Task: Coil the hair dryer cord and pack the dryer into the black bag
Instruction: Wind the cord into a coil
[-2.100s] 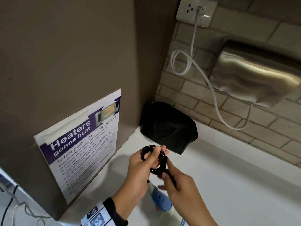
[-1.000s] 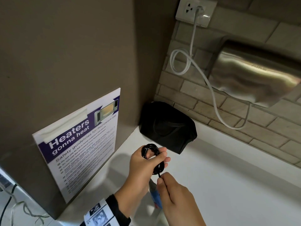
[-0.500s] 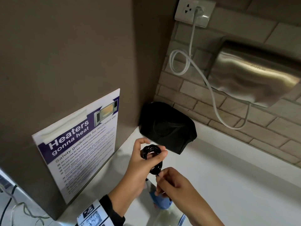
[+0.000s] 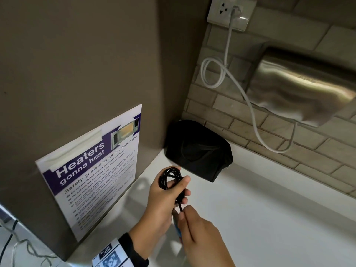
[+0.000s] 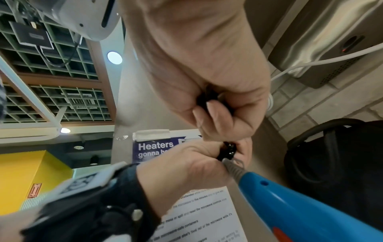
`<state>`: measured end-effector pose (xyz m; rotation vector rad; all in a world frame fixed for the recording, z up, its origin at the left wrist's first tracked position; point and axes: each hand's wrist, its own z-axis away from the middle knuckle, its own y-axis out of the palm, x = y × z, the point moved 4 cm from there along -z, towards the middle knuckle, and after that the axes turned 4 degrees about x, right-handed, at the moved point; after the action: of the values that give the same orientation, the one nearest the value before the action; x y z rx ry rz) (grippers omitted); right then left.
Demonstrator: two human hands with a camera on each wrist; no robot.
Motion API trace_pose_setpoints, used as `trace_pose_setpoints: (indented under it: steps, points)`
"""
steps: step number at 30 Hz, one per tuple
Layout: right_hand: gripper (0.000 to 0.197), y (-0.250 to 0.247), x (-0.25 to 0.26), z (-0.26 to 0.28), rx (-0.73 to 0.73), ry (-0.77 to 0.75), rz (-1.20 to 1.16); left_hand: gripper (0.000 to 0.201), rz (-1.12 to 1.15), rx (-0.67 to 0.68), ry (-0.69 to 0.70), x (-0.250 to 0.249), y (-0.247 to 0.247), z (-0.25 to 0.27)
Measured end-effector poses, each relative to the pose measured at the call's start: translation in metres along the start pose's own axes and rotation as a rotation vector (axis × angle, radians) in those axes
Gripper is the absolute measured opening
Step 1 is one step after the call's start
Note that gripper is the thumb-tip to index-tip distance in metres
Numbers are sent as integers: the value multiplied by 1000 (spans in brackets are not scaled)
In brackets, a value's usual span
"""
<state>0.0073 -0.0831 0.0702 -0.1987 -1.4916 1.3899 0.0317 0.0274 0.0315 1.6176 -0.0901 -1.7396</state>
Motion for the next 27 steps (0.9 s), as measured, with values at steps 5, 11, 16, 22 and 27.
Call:
trace_pose_setpoints:
  steps: [5,11,16,22,27]
  points:
    - [25,1,-7,3,40,41,-75,25,10,10,-7,1,-2,-5]
    - [9,-9,-26,-16,29,68,-535,41,-36,264,-79,-3,5,2]
    - [18,-25,-29,-29,7,126,-681,46,-231,343,-32,-5,6,7]
    - [11,-26,-33,-41,-65,69,-482,36,-331,307,-20,-19,2,7]
    - [20,-15,-27,-45,-18,74,-561,39,-258,311,-44,-21,7,6]
